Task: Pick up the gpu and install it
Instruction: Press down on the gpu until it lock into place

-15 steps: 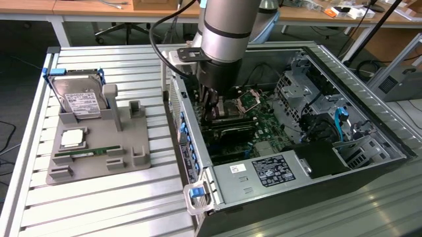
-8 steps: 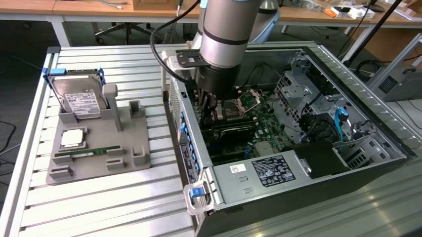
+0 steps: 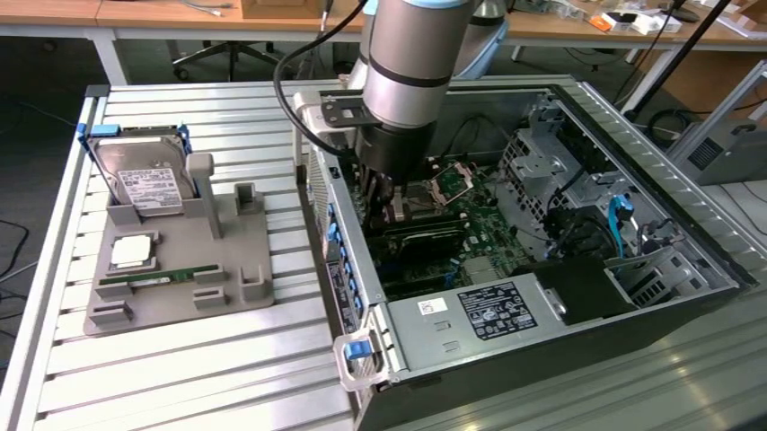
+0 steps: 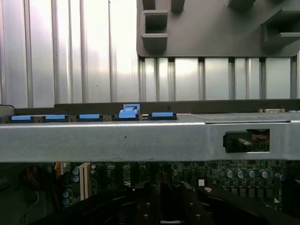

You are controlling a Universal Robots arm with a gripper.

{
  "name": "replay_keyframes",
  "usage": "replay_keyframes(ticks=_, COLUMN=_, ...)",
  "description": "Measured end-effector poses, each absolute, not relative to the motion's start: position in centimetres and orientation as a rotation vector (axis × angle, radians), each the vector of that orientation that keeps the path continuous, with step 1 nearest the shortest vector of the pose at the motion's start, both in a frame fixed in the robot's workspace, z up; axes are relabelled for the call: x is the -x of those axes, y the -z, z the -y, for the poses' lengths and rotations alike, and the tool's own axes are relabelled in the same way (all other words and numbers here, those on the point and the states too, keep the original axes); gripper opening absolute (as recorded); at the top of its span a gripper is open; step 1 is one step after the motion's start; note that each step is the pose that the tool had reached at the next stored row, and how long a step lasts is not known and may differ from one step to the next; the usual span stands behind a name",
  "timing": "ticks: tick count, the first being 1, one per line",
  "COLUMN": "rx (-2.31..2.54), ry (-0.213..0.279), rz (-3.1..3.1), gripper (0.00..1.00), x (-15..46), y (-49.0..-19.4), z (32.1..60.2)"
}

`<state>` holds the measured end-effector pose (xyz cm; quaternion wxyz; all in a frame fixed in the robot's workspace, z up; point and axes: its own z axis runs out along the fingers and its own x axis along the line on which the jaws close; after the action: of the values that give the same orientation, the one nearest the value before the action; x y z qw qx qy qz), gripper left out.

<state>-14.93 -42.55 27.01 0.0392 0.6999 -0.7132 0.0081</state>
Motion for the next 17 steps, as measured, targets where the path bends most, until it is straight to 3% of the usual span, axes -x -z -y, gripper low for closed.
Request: replay_keyframes(ticks=17, rx=-2.143, ry=-0.030, rz=2.184, gripper=0.11, x=14.93, y=-26.97, z=42.69)
